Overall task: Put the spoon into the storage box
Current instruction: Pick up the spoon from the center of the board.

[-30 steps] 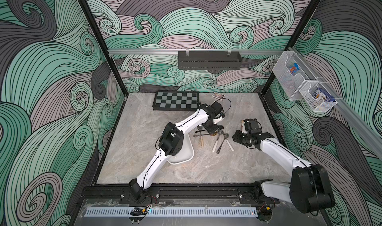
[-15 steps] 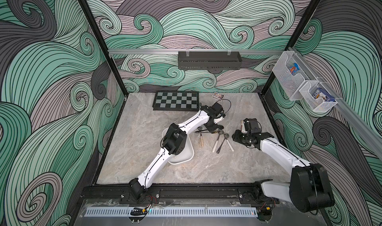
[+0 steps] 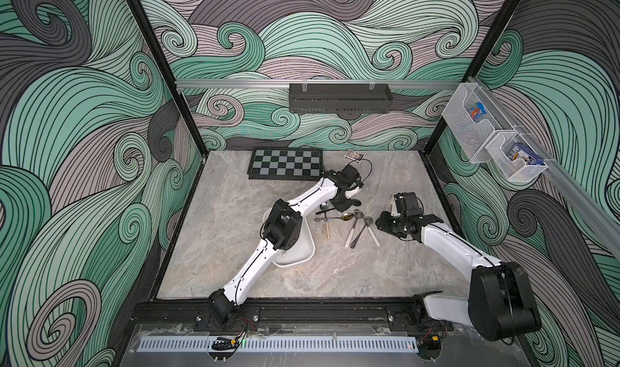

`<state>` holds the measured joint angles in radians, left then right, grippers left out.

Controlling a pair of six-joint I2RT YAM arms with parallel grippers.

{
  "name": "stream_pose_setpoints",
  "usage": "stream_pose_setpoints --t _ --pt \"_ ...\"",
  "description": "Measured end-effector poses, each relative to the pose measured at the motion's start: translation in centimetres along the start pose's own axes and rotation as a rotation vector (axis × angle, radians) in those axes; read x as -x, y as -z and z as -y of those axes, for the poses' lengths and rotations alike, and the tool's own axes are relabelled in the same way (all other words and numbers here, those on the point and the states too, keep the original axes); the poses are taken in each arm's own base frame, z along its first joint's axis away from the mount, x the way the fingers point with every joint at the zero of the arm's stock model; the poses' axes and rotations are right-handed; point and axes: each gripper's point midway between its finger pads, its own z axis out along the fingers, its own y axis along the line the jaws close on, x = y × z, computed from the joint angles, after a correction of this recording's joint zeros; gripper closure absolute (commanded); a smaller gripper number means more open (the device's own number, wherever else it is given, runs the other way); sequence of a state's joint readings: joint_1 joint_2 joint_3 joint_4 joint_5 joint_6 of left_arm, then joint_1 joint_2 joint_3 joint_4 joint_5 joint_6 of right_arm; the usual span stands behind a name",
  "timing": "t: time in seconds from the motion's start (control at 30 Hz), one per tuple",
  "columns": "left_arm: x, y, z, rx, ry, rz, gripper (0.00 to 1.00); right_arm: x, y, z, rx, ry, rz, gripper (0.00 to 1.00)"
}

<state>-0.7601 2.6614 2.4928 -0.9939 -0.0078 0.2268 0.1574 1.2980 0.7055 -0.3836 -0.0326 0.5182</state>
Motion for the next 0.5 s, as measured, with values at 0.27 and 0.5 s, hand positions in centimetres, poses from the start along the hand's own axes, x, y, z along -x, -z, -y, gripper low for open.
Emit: stream_pose_setpoints --t 0.27,0.5 --pt "0.20 -0.04 -0.02 0.002 0.011 0.008 1.00 -0.02 0.00 -0.05 0.003 0.000 -0.001 0.55" --pt "0.53 0.22 -0.21 0.010 0.041 0.021 1.00 -0.23 -0.35 0.08 -0.003 -0.001 -0.014 0.54"
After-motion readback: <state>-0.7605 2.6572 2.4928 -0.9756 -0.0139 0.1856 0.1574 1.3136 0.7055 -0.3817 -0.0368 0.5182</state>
